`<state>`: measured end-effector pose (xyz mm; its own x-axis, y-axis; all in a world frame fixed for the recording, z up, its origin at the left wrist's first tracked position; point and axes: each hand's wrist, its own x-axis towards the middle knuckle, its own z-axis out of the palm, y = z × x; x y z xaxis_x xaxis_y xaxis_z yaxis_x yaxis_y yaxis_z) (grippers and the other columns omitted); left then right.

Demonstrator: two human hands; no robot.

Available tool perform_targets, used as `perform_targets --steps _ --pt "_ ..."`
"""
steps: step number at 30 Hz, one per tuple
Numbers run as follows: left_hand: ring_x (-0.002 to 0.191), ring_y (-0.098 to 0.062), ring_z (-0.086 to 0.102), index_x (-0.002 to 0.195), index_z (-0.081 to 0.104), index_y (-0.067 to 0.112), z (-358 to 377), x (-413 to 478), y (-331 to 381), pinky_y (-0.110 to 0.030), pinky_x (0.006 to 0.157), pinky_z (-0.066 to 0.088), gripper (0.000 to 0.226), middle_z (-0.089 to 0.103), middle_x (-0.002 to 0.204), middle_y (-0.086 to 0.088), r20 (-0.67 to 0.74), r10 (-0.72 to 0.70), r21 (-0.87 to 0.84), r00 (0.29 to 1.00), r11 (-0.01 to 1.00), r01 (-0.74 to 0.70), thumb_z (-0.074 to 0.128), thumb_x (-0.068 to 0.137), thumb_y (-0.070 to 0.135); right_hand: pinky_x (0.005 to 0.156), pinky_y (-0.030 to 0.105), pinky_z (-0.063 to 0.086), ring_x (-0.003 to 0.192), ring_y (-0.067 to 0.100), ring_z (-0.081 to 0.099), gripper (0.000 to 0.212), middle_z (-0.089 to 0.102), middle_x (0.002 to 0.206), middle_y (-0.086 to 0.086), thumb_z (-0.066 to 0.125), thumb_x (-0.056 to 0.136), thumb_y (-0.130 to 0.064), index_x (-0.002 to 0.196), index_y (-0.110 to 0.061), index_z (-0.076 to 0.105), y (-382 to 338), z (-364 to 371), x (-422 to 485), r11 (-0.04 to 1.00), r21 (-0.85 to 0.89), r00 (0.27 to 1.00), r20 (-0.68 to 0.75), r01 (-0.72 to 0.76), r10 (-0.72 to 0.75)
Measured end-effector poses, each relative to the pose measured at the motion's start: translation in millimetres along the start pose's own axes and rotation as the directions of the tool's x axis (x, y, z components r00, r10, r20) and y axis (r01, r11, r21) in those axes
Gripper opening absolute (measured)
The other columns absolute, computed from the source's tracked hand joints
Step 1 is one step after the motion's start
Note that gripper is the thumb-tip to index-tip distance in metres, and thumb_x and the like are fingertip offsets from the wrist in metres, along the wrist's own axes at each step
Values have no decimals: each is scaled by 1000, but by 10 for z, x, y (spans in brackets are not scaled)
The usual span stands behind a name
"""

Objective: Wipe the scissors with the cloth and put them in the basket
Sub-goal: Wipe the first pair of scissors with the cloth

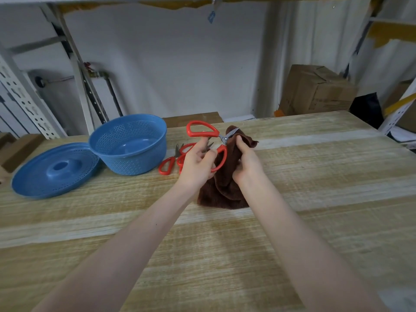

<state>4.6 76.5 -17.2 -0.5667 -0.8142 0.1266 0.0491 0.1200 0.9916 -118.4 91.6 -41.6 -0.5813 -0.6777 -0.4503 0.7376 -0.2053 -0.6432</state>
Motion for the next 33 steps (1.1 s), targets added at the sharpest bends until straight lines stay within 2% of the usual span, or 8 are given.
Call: perform_targets --steps 6,14,21,24,27,29,31,33 --pt "43 0 38 131 46 35 -56 38 14 -12 43 34 41 41 48 16 -15 -22 -39 1000 999 22 39 101 8 73 33 59 84 21 70 3 71 92 9 70 87 -11 88 -10 67 -155 -118 -117 977 -93 979 -52 192 -197" --pt "48 -8 34 138 42 32 34 43 -50 -21 46 30 44 33 56 2 -11 -17 -6 1000 1000 17 41 101 9 59 27 56 72 19 70 23 72 90 10 77 80 -11 100 -4 67 -193 -33 -137 982 -167 996 -16 83 -87" --pt "48 -6 37 148 36 21 31 39 -50 -20 45 32 50 36 59 2 -5 -57 28 998 998 57 42 100 10 80 41 58 80 26 69 9 70 87 11 71 84 -11 83 -8 62 -198 -32 -124 975 -189 984 -111 118 -141" --pt "48 -8 36 147 39 22 27 33 -38 -20 46 34 48 36 60 -1 4 -51 48 999 998 51 42 100 11 80 42 58 85 28 69 13 70 94 13 69 85 -12 95 -7 62 -227 -56 -99 975 -190 981 -135 114 -141" --pt "49 -27 37 142 46 24 -63 21 -6 -25 55 50 44 41 61 -13 -18 -56 2 998 998 56 41 101 11 78 41 58 86 29 70 18 71 102 16 72 82 -13 96 -8 62 -349 -177 -28 975 -175 971 -172 135 -166" --pt "46 -15 33 139 48 25 -149 71 3 -21 46 37 43 40 58 -4 -37 -54 -22 998 998 53 40 100 9 72 35 57 80 23 68 12 70 92 11 72 85 -14 87 -11 61 -424 -252 -11 961 -238 974 -140 141 -178" --pt "46 -9 31 139 47 24 -199 120 12 -24 46 26 45 36 63 -4 -62 -67 -56 996 996 63 40 99 7 78 33 57 83 21 67 8 67 88 6 68 89 -13 85 -12 61 -484 -253 -45 906 -379 975 -47 185 -219" --pt "46 -8 31 143 43 25 -204 143 29 -23 46 26 48 34 64 -4 -69 -71 -62 995 996 67 40 99 7 85 39 56 94 27 65 9 65 92 9 59 96 -16 93 -9 63 -545 -224 -93 698 -647 941 99 307 -323"
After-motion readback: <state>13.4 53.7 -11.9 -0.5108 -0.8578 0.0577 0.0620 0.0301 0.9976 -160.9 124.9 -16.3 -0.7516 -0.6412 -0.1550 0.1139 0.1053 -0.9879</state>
